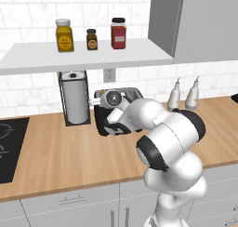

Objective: Start the toaster. Once the lever pops up, take the bread to the plate on the dining counter.

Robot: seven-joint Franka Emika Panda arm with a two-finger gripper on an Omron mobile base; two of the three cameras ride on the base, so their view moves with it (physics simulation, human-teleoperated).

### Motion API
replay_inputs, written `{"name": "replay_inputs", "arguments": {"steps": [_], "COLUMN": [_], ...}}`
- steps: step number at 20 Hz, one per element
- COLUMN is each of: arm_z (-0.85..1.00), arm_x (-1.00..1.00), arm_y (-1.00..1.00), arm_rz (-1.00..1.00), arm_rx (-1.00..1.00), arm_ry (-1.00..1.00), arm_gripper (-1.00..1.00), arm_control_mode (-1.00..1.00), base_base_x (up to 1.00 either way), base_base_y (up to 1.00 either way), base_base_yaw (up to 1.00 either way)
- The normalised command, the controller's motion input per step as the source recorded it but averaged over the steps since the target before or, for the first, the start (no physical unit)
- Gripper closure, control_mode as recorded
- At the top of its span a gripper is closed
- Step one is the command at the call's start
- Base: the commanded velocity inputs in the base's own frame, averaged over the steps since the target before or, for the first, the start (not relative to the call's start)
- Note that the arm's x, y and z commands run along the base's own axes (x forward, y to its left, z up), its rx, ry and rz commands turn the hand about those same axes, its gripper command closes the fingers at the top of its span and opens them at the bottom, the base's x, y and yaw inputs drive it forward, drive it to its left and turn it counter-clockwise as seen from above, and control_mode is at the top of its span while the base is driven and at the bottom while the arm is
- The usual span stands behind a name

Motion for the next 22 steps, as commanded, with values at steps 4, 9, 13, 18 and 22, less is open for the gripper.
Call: {"name": "replay_inputs", "arguments": {"steps": [4, 9, 13, 18, 22], "arm_z": [0.0, 0.0, 0.0, 0.0, 0.0], "arm_x": [0.0, 0.0, 0.0, 0.0, 0.0], "arm_y": [0.0, 0.0, 0.0, 0.0, 0.0], "arm_rz": [0.0, 0.0, 0.0, 0.0, 0.0], "arm_rx": [0.0, 0.0, 0.0, 0.0, 0.0], "arm_ry": [0.0, 0.0, 0.0, 0.0, 0.0], "arm_gripper": [-1.0, -1.0, -1.0, -1.0, -1.0], "arm_control_mode": [-1.0, -1.0, -1.0, -1.0, -1.0], "base_base_x": [0.0, 0.0, 0.0, 0.0, 0.0], "base_base_y": [0.0, 0.0, 0.0, 0.0, 0.0], "base_base_yaw": [0.0, 0.0, 0.0, 0.0, 0.0]}}
